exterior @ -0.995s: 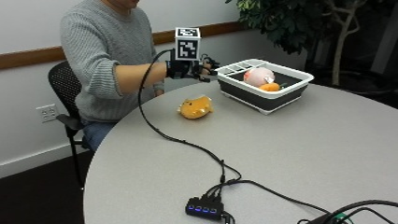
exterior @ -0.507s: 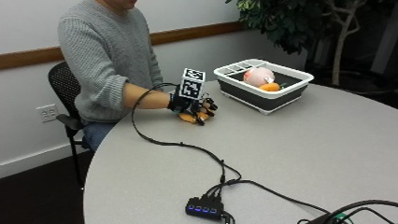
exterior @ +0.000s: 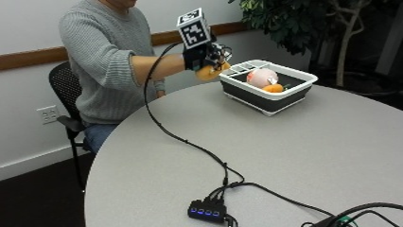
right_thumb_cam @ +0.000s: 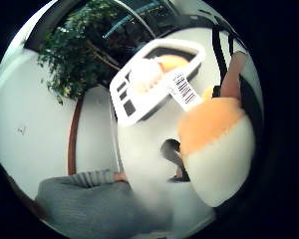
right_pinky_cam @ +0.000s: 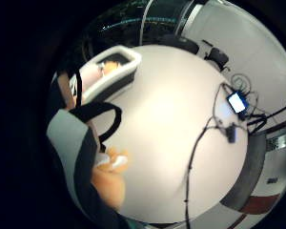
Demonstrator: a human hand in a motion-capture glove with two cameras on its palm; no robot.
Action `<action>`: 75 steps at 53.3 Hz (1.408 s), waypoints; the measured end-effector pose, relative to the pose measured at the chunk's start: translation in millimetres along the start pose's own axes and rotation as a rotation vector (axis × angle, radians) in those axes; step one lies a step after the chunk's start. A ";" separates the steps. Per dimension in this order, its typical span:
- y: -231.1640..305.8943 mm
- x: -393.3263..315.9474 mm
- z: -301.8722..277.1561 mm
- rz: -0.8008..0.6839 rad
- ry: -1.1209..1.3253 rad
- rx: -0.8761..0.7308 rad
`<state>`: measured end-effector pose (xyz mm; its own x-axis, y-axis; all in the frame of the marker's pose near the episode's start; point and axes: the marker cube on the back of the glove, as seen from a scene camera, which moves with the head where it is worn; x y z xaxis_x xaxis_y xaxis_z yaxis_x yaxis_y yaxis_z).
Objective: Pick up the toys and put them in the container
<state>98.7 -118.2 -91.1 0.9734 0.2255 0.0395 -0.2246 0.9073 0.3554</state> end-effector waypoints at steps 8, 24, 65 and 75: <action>-45.2 -11.1 -10.6 0.039 0.039 -0.009; -160.0 -88.6 59.8 0.060 0.035 -0.188; 41.9 61.2 -21.3 0.171 -0.031 -0.233; 125.4 75.2 -33.9 0.201 -0.002 -0.210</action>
<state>142.2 24.5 -75.3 0.9086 0.4076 0.0916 -0.4170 0.8982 0.1393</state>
